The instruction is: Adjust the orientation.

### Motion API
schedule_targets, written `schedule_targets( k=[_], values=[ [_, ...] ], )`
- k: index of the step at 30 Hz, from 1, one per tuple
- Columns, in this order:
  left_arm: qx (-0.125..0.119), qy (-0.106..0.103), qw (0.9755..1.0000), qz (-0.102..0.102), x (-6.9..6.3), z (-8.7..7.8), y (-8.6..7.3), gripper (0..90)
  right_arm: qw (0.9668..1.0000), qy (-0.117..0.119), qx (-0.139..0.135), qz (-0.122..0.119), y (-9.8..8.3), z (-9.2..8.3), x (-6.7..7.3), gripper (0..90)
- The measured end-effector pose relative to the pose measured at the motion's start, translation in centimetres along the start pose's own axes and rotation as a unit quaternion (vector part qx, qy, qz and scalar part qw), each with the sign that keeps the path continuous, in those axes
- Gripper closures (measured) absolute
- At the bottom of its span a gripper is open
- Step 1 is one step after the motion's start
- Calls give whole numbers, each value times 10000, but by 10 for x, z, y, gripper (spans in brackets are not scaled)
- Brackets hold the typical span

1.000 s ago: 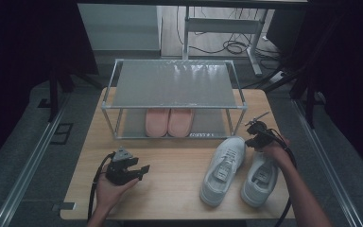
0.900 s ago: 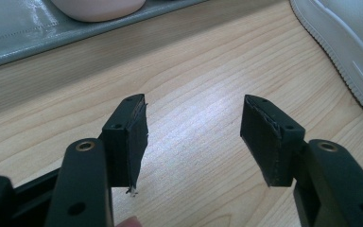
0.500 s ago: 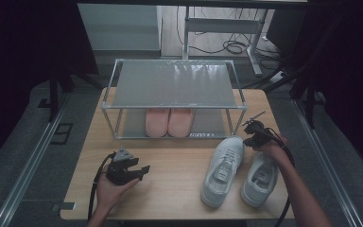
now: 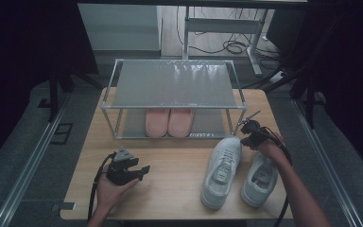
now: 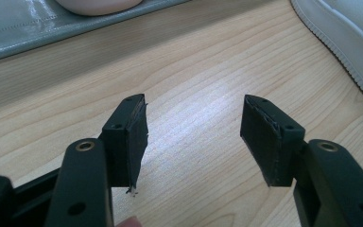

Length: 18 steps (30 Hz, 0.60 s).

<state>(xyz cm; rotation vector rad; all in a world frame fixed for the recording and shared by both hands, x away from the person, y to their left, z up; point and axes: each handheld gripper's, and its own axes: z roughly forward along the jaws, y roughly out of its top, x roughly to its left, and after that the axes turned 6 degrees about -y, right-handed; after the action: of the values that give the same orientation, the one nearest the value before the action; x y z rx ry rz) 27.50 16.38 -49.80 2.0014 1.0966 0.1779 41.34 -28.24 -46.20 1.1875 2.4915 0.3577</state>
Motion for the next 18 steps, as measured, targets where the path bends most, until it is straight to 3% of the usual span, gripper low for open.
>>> schedule_targets(
  k=[5, 9, 18],
  values=[
    [-10, 5, 10000, 0, 0, -1, 0, 416, 9999, 134, 7, -17, 2, -2, 1, 899],
    [-28, -2, 10000, 3, 1, -2, 0, 416, 9999, 51, 117, 24, 1, -1, 0, 899],
    [-50, 10, 10000, 9, 1, -4, 1, 416, 9991, -162, 373, -131, 6, 3, 5, 900]
  ],
)
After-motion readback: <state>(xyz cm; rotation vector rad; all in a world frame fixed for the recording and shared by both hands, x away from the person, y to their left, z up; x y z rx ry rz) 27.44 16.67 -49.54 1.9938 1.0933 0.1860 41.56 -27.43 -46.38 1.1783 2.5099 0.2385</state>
